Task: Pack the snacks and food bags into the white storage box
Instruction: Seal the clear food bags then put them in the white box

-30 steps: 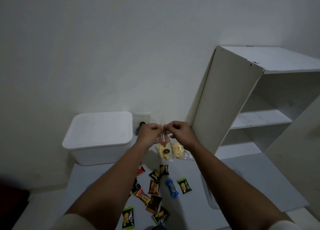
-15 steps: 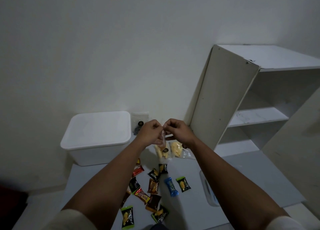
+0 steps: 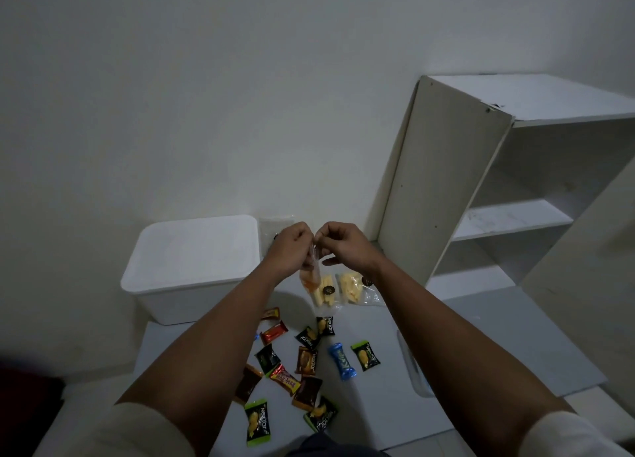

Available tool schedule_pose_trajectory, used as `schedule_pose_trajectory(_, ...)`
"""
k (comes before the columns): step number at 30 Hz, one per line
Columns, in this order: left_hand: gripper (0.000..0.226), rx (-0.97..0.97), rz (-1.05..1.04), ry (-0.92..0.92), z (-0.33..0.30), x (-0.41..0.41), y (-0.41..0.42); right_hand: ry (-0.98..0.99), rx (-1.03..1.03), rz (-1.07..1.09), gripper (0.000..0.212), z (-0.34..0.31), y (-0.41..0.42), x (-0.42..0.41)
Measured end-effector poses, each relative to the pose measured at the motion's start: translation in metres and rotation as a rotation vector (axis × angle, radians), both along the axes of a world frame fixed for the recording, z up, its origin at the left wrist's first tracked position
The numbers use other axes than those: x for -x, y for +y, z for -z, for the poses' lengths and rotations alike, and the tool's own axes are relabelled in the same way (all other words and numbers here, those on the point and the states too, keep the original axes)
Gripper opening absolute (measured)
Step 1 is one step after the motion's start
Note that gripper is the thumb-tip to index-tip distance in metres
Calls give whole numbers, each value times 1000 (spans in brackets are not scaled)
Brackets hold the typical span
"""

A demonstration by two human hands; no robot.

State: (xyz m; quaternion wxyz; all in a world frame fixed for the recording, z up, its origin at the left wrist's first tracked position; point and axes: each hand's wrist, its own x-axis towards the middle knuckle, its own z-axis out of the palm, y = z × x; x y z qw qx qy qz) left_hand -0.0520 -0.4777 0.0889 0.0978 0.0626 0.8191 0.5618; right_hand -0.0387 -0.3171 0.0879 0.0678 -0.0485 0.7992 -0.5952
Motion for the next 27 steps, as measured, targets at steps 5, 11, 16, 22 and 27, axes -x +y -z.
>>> schedule_pose_trajectory(5,20,-47,-18,-31,-5,8,-3,72,-38,46,11,2,-1,5)
schedule_pose_trajectory(11,19,-33,47,-130,-7,6,-5,85,-46,83,17,6,-3,3)
schedule_pose_trajectory(16,19,30,36,-51,-2,5,-5,-15,56,90,11,8,-2,1)
schedule_pose_trajectory(22,18,-39,21,-151,4,4,-3,-87,64,68,16,2,2,4)
schedule_pose_trajectory(27,22,8,22,-142,12,3,-3,-131,42,73,17,9,1,1)
